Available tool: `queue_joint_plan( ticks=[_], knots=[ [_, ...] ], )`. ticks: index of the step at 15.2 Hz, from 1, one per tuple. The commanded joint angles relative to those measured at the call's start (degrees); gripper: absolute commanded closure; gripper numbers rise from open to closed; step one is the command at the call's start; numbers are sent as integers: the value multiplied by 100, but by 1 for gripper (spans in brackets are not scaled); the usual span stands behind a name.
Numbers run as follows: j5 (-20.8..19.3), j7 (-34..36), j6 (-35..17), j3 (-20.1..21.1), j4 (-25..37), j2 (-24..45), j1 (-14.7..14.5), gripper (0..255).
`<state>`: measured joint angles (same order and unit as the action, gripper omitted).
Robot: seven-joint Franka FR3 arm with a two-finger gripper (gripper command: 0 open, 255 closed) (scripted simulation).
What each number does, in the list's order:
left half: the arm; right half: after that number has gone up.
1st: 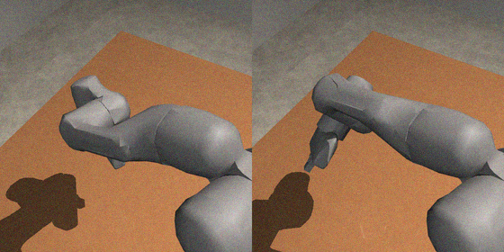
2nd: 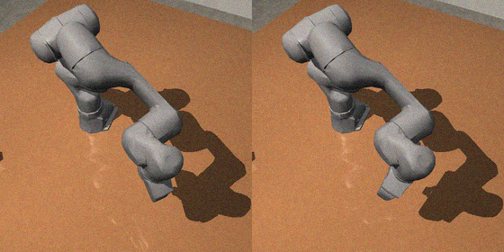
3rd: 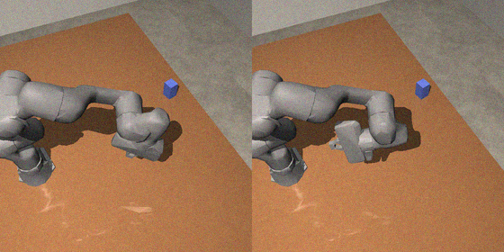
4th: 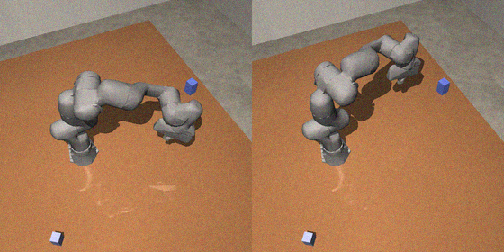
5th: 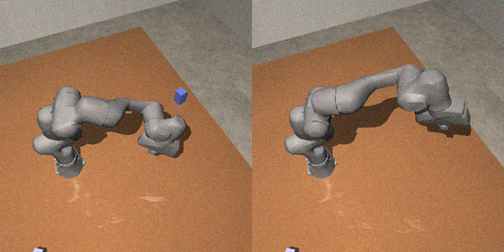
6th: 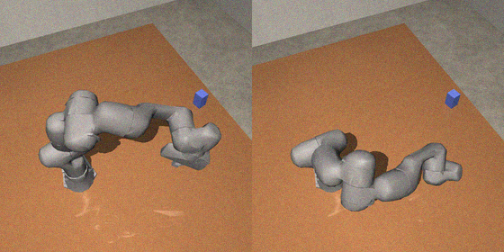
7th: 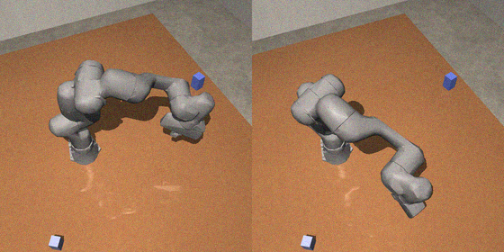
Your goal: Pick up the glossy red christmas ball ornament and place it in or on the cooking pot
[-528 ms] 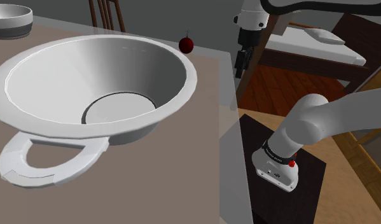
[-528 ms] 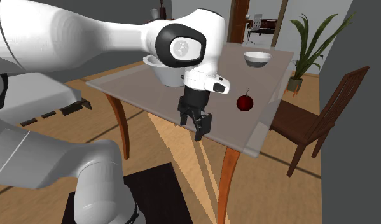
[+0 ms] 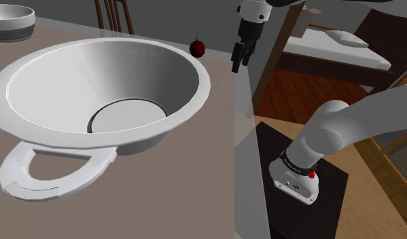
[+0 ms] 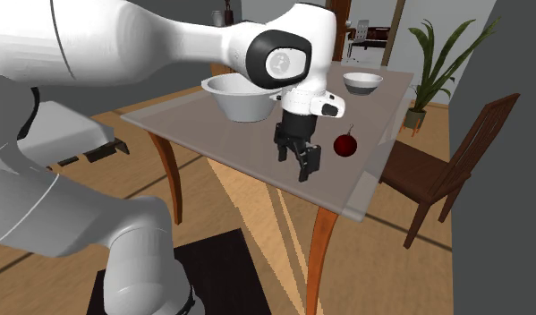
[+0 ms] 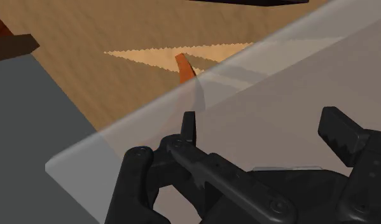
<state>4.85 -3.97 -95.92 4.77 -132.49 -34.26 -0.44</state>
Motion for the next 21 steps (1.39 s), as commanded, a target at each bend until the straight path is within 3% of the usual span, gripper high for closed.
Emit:
queue_joint_plan(
  ticks=[1, 13, 21],
  knots=[
    [74, 81, -343, 18, 173, 263, 16, 0],
    [374, 539, -1664, 92, 1786, 1762, 95, 0],
    [390, 535, -2232, 148, 1385, 1925, 71, 0]
  ],
)
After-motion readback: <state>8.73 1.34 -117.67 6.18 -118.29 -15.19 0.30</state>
